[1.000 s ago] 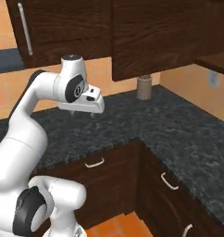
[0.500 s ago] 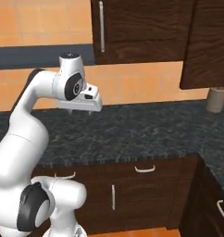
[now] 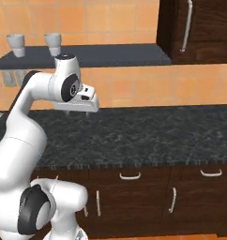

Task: Gather all objects into one cabinet and sort the glasses and bowls to opposite sides.

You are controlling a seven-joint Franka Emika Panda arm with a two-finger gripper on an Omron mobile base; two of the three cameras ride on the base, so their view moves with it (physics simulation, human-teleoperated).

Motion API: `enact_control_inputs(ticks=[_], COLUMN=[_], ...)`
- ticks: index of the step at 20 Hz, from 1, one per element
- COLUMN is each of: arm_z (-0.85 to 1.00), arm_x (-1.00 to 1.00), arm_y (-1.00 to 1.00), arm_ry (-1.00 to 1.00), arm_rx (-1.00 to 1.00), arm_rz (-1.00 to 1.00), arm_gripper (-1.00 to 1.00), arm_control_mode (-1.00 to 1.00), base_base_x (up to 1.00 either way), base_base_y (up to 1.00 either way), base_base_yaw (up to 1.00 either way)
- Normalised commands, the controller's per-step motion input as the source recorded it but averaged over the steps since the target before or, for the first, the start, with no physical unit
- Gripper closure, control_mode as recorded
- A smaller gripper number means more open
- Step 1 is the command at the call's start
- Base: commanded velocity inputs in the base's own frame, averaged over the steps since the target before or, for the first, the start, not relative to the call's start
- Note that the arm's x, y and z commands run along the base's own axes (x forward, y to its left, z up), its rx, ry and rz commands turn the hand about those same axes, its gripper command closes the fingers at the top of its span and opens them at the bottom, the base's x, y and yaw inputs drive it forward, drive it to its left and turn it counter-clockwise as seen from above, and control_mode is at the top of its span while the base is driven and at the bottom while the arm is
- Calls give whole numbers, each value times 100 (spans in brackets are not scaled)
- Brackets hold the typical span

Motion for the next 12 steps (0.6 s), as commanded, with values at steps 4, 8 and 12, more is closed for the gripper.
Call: enact_control_inputs(ticks=[4, 8, 12], arm_z=[0, 0, 0], arm_x=[0, 0, 0], arm_y=[0, 0, 0], arm_ry=[0, 0, 0], arm_rx=[0, 0, 0], arm_rz=[0, 0, 0], arm_gripper=[-100, -100, -100], arm_control_mode=[100, 100, 100], base_base_x=[-7, -81, -100], base_base_y=[100, 83, 54], base_base_yaw=[47, 48, 37])
